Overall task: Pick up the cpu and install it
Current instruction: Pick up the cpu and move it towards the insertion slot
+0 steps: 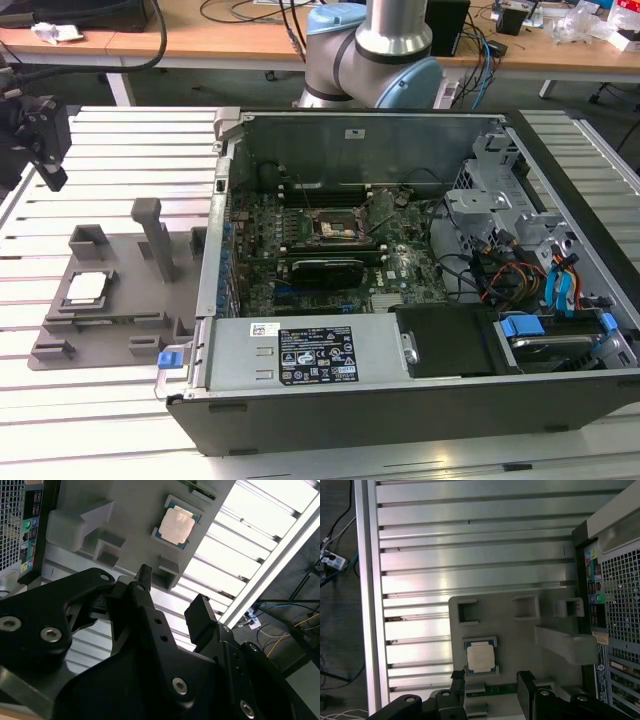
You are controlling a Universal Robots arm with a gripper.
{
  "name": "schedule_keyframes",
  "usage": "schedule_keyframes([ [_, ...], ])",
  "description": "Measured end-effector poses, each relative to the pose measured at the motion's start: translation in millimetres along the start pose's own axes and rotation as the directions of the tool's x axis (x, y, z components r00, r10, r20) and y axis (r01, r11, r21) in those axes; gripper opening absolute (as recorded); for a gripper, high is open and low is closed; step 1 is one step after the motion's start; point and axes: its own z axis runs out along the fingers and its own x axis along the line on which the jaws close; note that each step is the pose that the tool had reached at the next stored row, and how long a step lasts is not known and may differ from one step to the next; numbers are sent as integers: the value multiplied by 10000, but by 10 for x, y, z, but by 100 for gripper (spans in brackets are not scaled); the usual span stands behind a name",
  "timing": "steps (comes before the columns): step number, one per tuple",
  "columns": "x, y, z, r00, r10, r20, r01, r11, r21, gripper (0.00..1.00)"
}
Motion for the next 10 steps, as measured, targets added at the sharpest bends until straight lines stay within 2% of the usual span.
schedule_keyframes([
  [10,2,-2,73,10000,0,0,0,10000,-1,55],
])
